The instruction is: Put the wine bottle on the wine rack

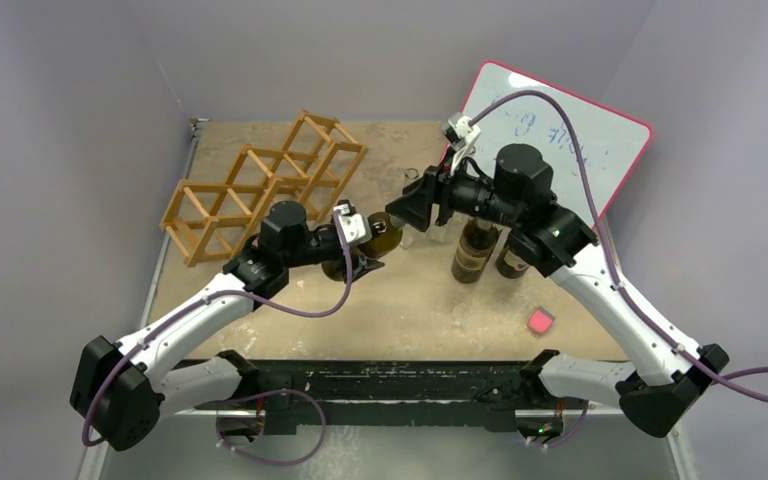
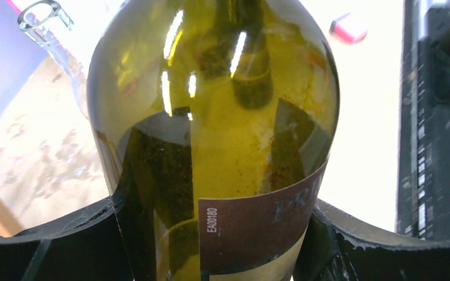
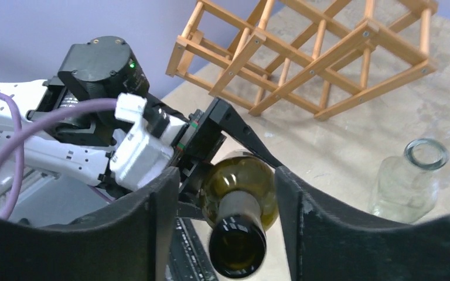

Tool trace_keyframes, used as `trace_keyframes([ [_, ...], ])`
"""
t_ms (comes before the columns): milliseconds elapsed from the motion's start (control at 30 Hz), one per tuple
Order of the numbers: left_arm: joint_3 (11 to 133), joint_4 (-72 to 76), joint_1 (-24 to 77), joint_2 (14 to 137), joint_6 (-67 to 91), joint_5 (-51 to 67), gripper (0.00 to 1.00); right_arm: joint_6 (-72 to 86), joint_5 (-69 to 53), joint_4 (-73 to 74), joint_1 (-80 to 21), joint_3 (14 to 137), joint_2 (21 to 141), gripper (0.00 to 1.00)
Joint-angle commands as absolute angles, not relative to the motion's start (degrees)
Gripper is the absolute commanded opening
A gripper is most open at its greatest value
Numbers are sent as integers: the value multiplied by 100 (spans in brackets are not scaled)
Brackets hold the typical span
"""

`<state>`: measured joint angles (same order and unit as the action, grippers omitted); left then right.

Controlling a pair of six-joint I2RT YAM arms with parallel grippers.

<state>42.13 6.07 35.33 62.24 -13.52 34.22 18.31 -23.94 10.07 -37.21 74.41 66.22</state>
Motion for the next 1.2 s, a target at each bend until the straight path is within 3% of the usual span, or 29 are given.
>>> trace_keyframes([
  [0, 4864, -172, 3516, 5983, -3381, 2925, 0, 1655, -2275, 1339, -3718, 8242, 6456, 68],
  [133, 5091, -651, 3516, 5991, -4790, 2143, 0, 1412, -2002, 1932, -3722, 8675, 6570, 77],
  [300, 5411, -673, 3516, 6053, -5630, 1702, 0, 816, -1836, 2844, -3725, 9012, 6944, 80],
  [667, 5605, -372, 3515, 6164, -6712, 1644, 0, 327, -1819, 3832, -3718, 8782, 7468, 79],
  [933, 5518, -193, 3540, 6212, -7185, 1685, 0, 165, -2163, 4019, -3759, 8578, 7627, 70],
  [1167, 5534, -94, 3581, 6283, -7331, 1752, 0, 59, -2311, 4026, -3761, 8560, 7700, 69],
])
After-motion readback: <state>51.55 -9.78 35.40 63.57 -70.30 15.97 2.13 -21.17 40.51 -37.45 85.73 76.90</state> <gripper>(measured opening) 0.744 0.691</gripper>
